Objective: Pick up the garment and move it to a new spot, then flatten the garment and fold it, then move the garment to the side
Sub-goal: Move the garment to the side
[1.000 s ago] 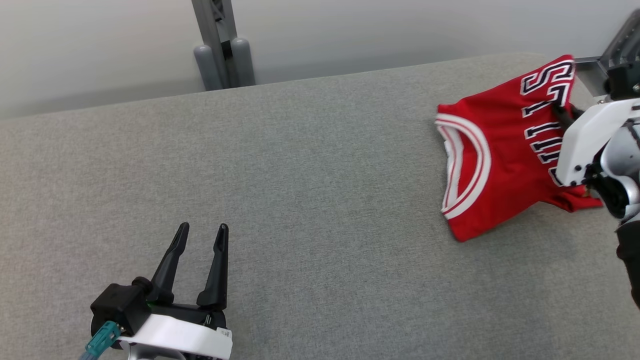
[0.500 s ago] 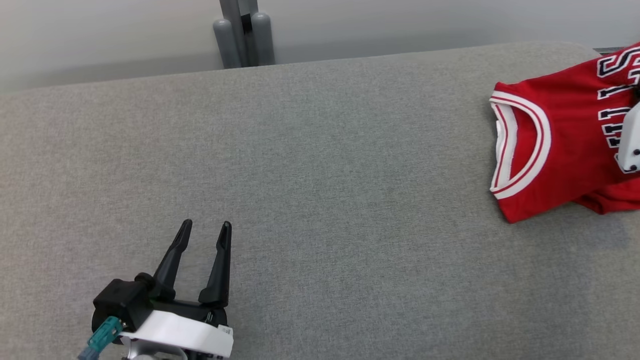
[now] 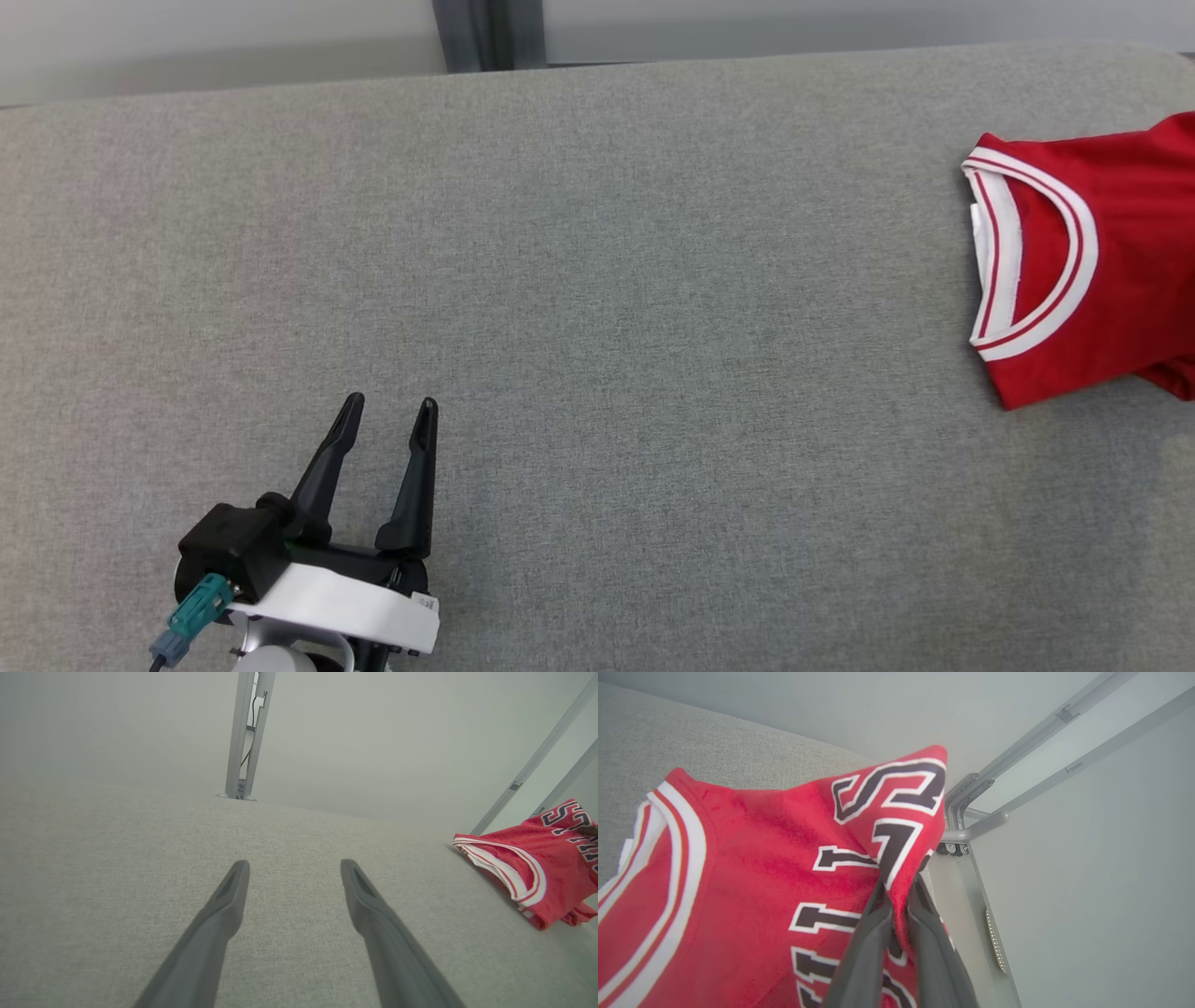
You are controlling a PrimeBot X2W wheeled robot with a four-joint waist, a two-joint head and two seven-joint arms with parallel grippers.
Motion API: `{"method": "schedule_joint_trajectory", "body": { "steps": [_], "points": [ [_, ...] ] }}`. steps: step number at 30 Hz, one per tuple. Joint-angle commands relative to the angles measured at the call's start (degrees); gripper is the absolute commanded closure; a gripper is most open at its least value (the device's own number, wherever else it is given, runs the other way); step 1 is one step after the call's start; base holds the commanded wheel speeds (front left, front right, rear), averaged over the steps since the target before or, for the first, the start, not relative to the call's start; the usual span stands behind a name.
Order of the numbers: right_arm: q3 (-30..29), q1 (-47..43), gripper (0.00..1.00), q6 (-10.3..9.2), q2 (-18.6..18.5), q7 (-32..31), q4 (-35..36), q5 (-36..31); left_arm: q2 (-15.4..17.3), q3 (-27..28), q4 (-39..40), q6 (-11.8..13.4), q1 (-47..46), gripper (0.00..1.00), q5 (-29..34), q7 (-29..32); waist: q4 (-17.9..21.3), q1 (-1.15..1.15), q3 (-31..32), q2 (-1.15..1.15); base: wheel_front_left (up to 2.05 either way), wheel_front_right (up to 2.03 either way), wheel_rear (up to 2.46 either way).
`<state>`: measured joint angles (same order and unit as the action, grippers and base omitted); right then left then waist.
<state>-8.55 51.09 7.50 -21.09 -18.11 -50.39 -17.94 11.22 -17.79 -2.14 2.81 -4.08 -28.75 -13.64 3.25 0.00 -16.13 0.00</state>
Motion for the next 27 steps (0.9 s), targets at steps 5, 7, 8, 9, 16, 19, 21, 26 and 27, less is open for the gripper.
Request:
{"method": "schedule_joint_trajectory", "body": {
  "steps": [5,7,8,9,16,19,21,26,27],
  "points": [
    [-3.24,0.31,0.00,-0.02,1.72,0.91,1.20,-5.40,0.07,-0.04,-0.52,-0.46,-1.55,0.00,0.22,-0.38,-0.43,0.00,-0.89,0.00,0.00,0.00,0.00],
    [-4.40,0.41,0.00,-0.02,2.28,1.36,1.31,-6.97,0.06,-0.03,-0.76,-0.52,-1.61,0.00,0.18,-0.40,-0.46,0.00,-1.02,0.00,0.00,0.00,0.00],
    [-4.93,0.49,0.00,-0.02,2.65,1.74,1.37,-7.53,0.07,-0.02,-0.84,-0.54,-1.71,0.00,0.16,-0.42,-0.46,0.00,-1.04,0.00,0.00,0.00,0.00],
    [-5.33,0.55,0.00,-0.02,3.01,1.99,1.42,-8.23,0.10,-0.01,-0.94,-0.53,-1.82,0.00,0.14,-0.47,-0.45,0.00,-1.03,0.00,0.00,0.00,0.00],
    [-6.96,1.05,0.00,-0.02,4.91,5.06,0.38,-10.78,0.36,0.03,-1.61,-0.55,-2.14,0.00,-0.16,-0.55,-0.09,0.00,-0.40,0.00,0.00,0.00,0.00],
    [-6.70,1.55,0.00,-0.02,5.80,7.09,-0.14,-11.01,0.68,-0.05,-1.89,-0.60,-1.99,0.00,-0.20,-0.40,0.27,0.00,0.43,0.00,0.00,0.00,0.00],
    [-6.58,1.93,0.00,-0.02,6.53,8.66,-0.69,-10.49,1.02,-0.09,-1.90,-0.52,-2.14,0.00,-0.08,-0.15,0.55,0.00,1.18,0.00,0.00,0.00,0.00],
    [-5.46,2.81,0.00,-0.02,8.79,13.53,-1.89,-8.38,1.60,0.13,-1.78,-0.34,-2.78,0.00,-0.31,0.37,1.14,0.00,3.77,0.00,0.00,0.00,0.00],
    [-5.17,2.82,0.00,-0.02,9.21,14.73,-2.09,-7.77,1.57,0.43,-1.70,-0.14,-2.94,0.00,-0.64,0.38,1.21,0.00,4.40,0.00,0.00,0.00,0.00]
  ]
}}
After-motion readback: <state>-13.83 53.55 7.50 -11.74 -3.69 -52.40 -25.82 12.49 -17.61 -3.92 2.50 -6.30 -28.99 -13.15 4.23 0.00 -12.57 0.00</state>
